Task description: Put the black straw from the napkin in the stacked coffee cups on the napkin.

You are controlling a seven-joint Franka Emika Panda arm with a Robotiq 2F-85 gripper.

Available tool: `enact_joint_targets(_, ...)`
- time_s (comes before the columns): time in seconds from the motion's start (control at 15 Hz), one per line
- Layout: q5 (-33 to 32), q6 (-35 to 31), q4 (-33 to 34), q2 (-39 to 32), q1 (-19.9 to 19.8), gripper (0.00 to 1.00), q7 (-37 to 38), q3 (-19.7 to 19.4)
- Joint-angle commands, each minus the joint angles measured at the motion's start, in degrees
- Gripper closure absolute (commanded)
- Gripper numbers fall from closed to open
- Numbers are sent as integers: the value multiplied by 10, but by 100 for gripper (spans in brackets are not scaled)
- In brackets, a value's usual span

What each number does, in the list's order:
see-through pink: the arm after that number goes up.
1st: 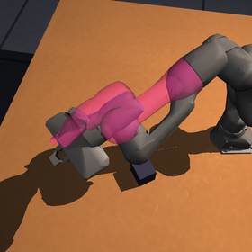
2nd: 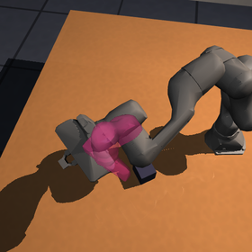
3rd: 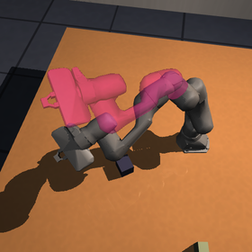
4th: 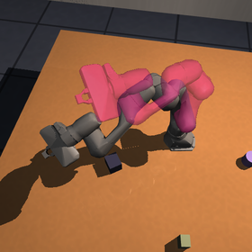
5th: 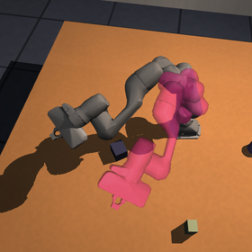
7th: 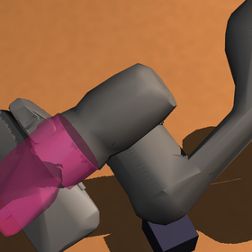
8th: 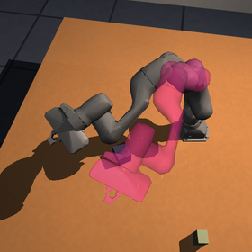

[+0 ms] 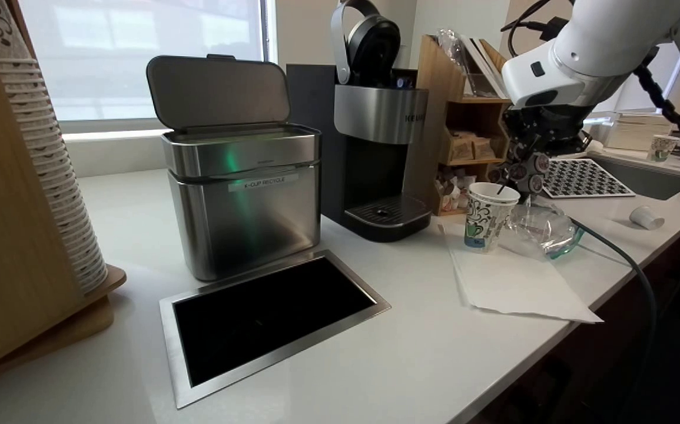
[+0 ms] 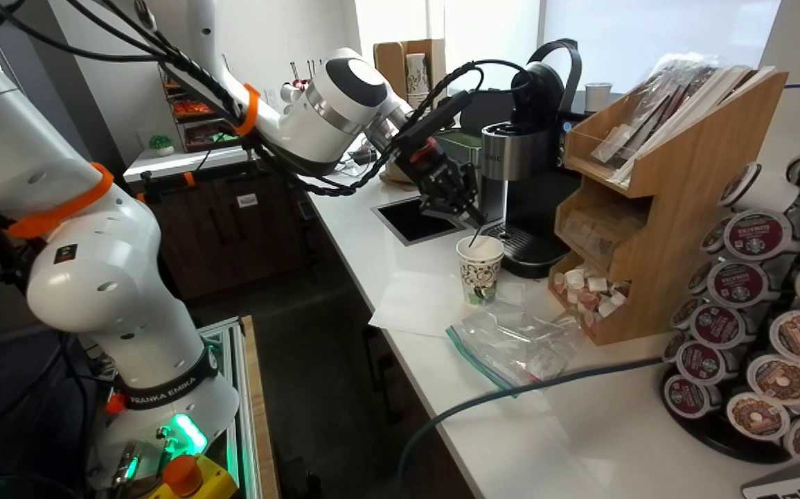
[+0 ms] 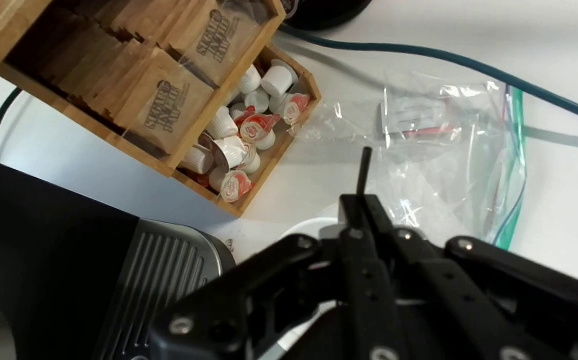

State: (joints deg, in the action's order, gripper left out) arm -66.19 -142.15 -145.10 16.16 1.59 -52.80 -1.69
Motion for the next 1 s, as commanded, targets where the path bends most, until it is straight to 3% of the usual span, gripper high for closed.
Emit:
enact_joint_targets(0.0, -16, 14, 11, -21, 2, 99, -9, 3)
enact_joint_targets(0.93, -15, 22, 34, -66, 1, 99, -25, 11)
